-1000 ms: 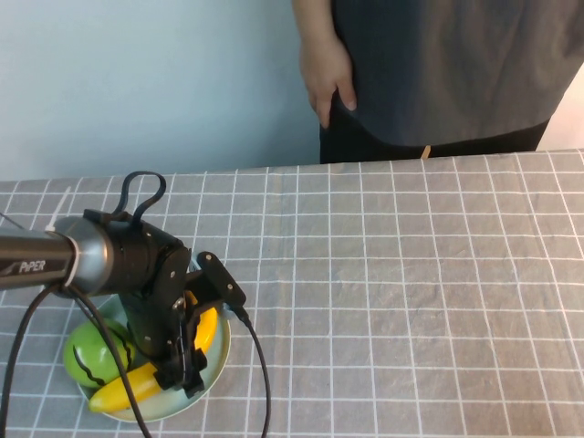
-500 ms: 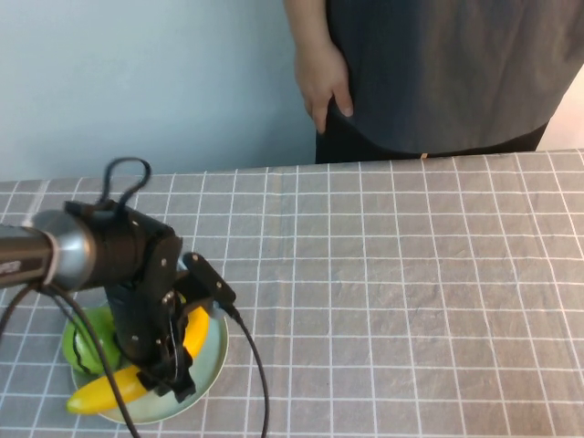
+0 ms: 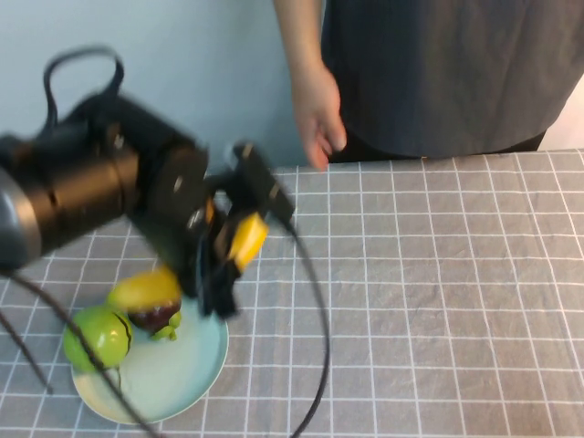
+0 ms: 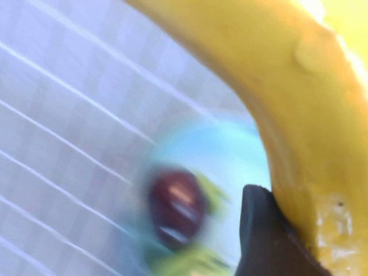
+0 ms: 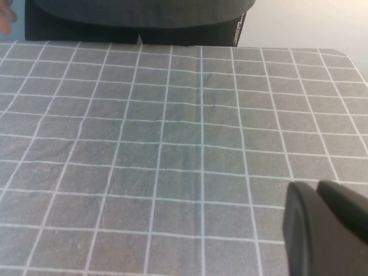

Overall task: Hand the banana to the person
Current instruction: Hand the grabbed banana to the person

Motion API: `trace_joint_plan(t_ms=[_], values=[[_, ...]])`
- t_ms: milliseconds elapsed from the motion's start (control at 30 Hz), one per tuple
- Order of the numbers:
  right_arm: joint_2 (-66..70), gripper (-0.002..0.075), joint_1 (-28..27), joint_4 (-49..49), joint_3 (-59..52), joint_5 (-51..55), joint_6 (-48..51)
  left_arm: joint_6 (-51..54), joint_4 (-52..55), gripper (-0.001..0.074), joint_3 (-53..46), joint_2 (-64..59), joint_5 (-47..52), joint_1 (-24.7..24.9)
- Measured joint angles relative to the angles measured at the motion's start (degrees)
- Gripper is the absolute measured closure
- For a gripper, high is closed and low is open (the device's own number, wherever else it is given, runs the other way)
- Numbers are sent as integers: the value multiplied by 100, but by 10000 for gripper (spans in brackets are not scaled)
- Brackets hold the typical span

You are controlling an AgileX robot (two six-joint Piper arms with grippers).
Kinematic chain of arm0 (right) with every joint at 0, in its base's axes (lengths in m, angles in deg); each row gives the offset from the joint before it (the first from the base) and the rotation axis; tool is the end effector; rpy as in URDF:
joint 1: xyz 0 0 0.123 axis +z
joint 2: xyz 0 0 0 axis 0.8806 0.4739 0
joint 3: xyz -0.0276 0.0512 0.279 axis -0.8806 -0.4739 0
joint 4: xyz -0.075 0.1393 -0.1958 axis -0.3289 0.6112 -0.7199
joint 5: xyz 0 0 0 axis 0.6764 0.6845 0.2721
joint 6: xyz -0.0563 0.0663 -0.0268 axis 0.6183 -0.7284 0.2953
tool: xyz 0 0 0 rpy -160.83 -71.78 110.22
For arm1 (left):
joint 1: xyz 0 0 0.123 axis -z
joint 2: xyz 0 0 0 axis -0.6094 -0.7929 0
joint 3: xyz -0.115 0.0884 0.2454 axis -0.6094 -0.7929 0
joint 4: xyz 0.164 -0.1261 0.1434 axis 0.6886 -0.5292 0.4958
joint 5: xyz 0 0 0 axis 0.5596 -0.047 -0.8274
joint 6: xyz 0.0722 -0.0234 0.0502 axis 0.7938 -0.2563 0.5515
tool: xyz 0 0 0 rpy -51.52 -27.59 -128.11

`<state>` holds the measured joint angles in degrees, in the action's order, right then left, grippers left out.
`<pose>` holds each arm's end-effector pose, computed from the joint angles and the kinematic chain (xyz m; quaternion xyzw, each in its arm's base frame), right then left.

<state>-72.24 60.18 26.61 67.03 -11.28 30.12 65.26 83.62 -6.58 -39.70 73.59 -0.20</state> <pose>0.0525 0.0004 0.1759 -0.0237 0.7872 -0.0221 0.6158 0.2623 -0.1815 0.2684 0.5395 0.8242 0.0719 0.1561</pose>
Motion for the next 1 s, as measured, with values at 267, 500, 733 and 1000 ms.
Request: trace_joint_plan(t_ms=[267, 500, 733, 1000], values=[[0, 731, 0, 0, 0, 0, 0, 394, 563, 468, 2541, -1012, 262, 205], [0, 731, 0, 0, 0, 0, 0, 503, 593, 468, 3997, -2134, 569, 275], [0, 731, 0, 0, 0, 0, 0, 528, 638, 468, 4090, -2427, 582, 287], [0, 731, 0, 0, 0, 0, 0, 500, 634, 468, 4114, -2436, 562, 287]])
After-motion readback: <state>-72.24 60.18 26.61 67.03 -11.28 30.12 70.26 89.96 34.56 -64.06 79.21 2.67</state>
